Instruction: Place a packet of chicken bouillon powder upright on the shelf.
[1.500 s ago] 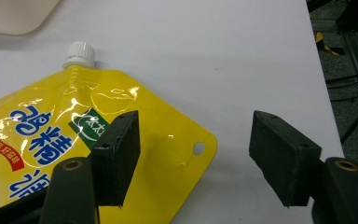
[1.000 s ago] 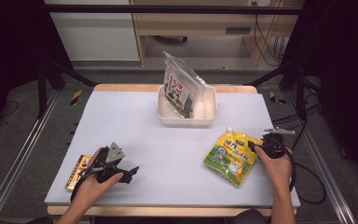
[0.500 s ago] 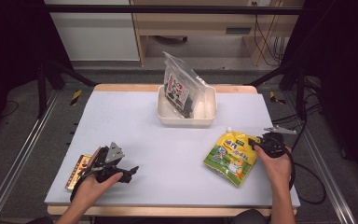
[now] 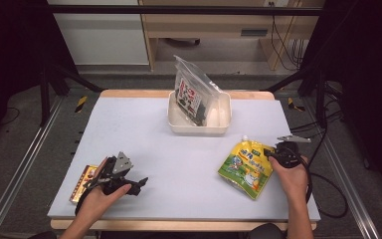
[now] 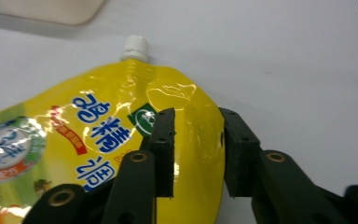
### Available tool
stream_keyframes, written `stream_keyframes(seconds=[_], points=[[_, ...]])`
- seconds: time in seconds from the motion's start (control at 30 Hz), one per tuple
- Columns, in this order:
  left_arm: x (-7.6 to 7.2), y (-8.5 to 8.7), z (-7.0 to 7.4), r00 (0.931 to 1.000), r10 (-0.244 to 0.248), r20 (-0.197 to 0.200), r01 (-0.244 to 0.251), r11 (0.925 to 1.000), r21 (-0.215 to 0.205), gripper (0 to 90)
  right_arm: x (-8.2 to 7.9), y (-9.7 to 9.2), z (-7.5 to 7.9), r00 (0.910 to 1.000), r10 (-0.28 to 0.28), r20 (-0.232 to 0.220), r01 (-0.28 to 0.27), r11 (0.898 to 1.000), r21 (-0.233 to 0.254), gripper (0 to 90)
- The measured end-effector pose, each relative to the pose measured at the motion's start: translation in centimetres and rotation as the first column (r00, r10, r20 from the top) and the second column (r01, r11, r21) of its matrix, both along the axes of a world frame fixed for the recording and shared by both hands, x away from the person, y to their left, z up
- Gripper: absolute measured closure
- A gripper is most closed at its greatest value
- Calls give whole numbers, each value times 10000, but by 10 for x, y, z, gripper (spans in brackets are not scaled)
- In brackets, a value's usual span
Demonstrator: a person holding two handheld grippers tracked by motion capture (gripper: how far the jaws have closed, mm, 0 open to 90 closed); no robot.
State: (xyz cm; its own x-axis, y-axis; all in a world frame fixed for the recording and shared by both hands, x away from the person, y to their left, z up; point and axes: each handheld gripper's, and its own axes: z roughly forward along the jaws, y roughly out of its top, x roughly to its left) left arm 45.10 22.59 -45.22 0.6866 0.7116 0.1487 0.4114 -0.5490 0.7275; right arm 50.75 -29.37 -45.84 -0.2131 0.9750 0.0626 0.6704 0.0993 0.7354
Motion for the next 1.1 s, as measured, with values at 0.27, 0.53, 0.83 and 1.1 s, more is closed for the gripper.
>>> stream_keyframes(seconds=[0.27,0.53,0.83,1.1], points=[[0,0,0,10000,22,2,-22,10000,-13,57,1,-3,0,9998,-188,-49,187,9997,-142,900],[0,5,0,9998,183,-7,-183,9998,31,62,-4,9,33,9953,220,946,-228,9997,71,900],[0,6,1,9997,232,-29,-232,9997,-57,63,-18,25,73,9711,1442,1900,-1450,9894,-97,900],[1,3,10,10000,-78,54,78,10000,45,63,-23,39,96,9378,2571,2332,-2622,9650,-92,900]])
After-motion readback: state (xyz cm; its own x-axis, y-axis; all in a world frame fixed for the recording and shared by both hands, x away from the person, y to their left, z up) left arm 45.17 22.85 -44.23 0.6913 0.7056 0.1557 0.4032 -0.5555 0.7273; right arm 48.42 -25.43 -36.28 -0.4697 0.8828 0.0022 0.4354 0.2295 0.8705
